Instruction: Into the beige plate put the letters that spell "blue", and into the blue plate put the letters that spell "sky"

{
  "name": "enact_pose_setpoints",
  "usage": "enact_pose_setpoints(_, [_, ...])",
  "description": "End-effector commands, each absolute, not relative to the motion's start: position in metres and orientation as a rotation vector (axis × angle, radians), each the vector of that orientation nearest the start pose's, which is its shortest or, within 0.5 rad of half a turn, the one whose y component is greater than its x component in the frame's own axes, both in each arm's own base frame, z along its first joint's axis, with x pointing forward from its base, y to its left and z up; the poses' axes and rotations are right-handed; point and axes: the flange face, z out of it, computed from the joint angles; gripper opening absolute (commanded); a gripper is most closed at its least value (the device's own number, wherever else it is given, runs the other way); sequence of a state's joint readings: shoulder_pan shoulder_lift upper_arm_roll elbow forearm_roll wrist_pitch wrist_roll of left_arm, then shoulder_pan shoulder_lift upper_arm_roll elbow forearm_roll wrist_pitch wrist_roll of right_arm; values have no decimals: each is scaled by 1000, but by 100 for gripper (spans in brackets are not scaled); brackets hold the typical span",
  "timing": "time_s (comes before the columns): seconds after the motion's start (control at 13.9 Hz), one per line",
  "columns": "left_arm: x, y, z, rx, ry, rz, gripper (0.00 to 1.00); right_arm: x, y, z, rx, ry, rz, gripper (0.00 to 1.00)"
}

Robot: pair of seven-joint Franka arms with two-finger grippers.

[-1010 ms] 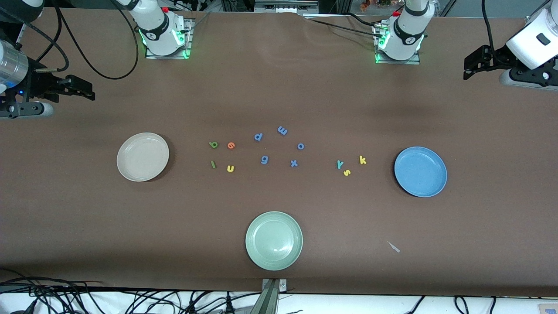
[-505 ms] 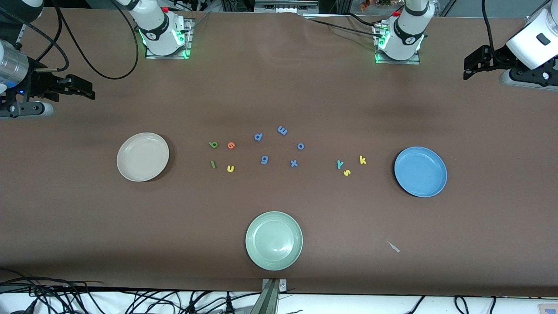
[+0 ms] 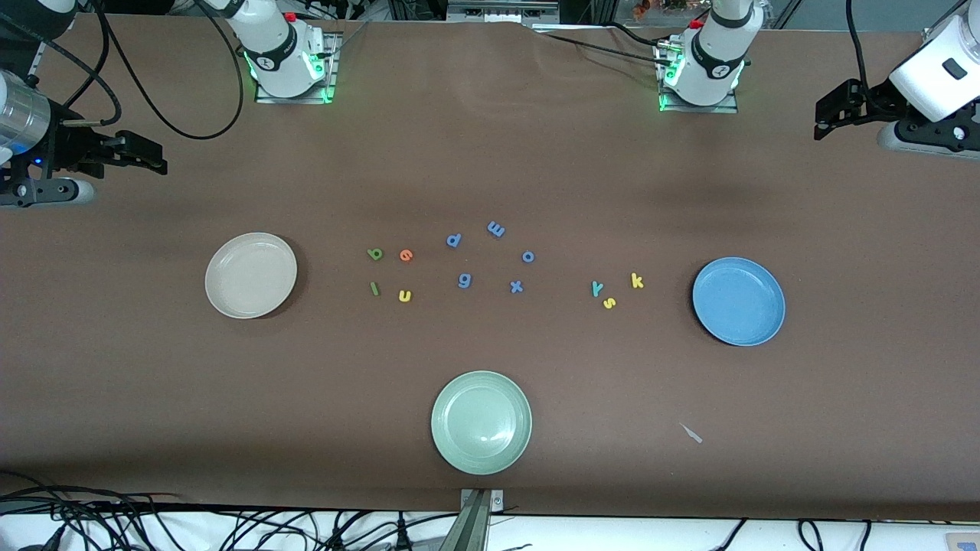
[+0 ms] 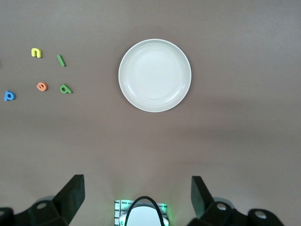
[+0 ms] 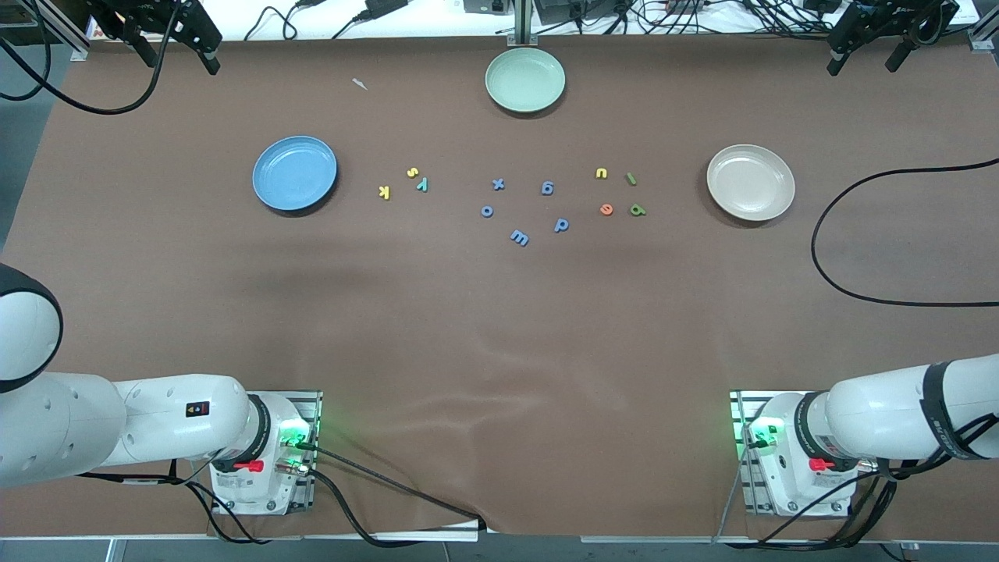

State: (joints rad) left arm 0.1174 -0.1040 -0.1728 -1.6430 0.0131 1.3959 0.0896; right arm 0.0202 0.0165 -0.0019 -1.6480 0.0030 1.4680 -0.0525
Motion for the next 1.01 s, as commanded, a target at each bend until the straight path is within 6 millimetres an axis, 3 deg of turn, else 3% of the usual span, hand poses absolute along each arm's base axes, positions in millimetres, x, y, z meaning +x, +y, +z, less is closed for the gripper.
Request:
enact_pose_setpoints(0.0, [504,-30,638,-3129,207,233,100,544,9,575,-3101,-120,317,100])
enact_pose_setpoints(0.58, [504,-30,637,-3155,204,237,100,547,10,576,-3105,-112,291,100])
enact_pose_setpoints(0.72, [504,-19,637,-3180,168,237,100,553,11,571,-3109,-114,275,100])
enact_pose_setpoints(0.87, [504,-19,637,-3179,168,237,100,567,17,557,-3115,-140,247,100])
enact_pose_setpoints(0.94, [504,-19,638,-3180,168,234,100,576,30,544,-3120,-179,243,100])
